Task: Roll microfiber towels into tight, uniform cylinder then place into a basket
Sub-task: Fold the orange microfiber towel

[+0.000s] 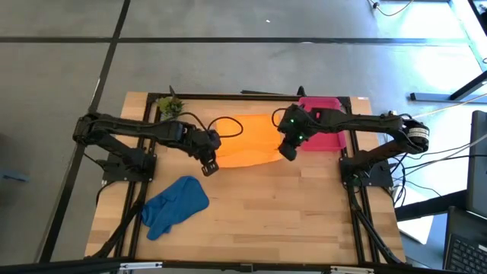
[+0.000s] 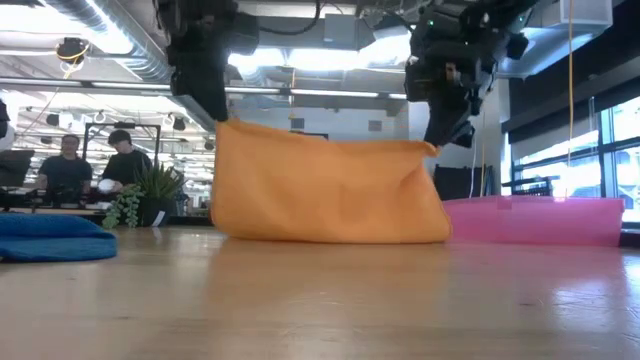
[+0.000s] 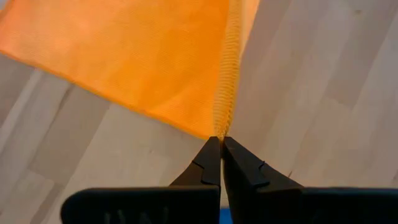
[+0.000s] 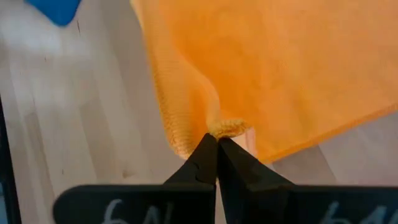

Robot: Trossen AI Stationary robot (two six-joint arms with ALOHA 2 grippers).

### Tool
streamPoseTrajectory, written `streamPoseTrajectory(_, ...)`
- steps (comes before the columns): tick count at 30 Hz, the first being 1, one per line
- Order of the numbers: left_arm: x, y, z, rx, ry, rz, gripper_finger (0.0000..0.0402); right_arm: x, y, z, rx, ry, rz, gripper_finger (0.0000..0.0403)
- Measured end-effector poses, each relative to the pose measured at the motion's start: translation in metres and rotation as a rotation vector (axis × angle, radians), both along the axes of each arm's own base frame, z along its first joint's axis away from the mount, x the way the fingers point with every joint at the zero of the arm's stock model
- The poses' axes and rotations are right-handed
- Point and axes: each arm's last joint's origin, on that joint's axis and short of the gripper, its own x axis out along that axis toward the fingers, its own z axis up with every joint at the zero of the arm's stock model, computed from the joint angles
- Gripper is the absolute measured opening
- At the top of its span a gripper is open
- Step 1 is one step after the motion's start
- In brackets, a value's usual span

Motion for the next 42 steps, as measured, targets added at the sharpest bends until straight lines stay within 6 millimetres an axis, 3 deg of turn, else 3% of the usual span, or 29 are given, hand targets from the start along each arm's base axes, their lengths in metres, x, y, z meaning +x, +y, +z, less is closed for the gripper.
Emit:
streamPoseTrajectory(9,-0.002,0.010,-0.012,0.065,0.008,0.089,0.0000,-0.004,-0.009,-0.013,-0.071,0.012,-0.043,0.0004)
streamPoseTrajectory(17,0.002,0.022,-0.023,0.080,-0.065,0.143,0.0000,-0.005,-0.019,-0.012,-0.136,-0.006,-0.052,0.0004)
streamPoseTrajectory(32,0.000,0.032,-0.024,0.182,-0.057,0.214,0.0000,-0.008,-0.037,-0.013,-0.215,-0.018,-0.061,0.0004)
streamPoseTrajectory(42,0.004,0.043,-0.032,0.218,-0.030,0.261,0.0000,0.000,-0.047,-0.026,-0.282,-0.010,-0.027,0.0004)
